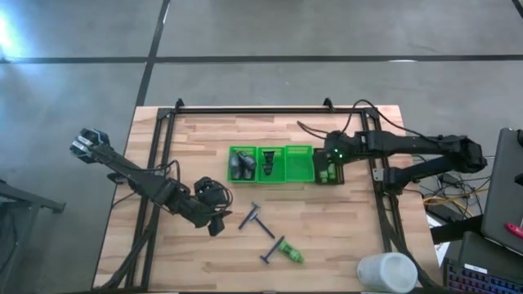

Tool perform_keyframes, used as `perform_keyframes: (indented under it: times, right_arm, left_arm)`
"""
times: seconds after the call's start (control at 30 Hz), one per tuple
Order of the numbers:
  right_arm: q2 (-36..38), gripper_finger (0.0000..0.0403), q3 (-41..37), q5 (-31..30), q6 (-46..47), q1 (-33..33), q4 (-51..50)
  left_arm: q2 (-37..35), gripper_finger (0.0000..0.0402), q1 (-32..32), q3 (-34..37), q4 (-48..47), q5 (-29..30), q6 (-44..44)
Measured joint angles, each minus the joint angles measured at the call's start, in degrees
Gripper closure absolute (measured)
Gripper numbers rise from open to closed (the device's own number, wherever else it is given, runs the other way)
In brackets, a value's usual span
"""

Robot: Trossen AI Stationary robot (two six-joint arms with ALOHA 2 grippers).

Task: Pick & Place Travel size toiletries
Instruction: Put the shampoo into the black bin

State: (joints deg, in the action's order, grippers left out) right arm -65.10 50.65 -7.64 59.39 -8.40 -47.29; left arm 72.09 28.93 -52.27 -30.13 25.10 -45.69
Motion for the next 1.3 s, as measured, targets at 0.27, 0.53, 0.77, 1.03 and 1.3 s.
perform_keyframes:
  times: [0.27,0.53,0.77,1.03,1.3]
  right_arm:
    - [-13.4,0.0073,8.6,-4.2,-0.8,25.9,-2.0]
    - [-35.8,0.0043,23.9,-4.3,9.4,40.0,-2.2]
    - [-49.5,0.0039,34.1,0.3,7.2,42.4,-1.7]
    - [-56.7,0.0039,42.5,1.8,8.2,42.1,-1.6]
    - [-62.0,0.0046,44.5,6.0,9.6,41.2,-2.7]
  left_arm:
    - [0.0,0.0223,0.0,-0.2,0.1,0.0,3.2]
    - [0.0,0.0223,0.0,-0.1,0.0,-0.2,0.8]
    - [0.0,0.0223,0.1,0.1,-0.7,-9.4,-1.3]
    - [0.0,0.0223,2.1,0.1,-2.0,-12.2,0.9]
    - [0.0,0.0223,3.8,1.8,-2.3,-12.1,3.6]
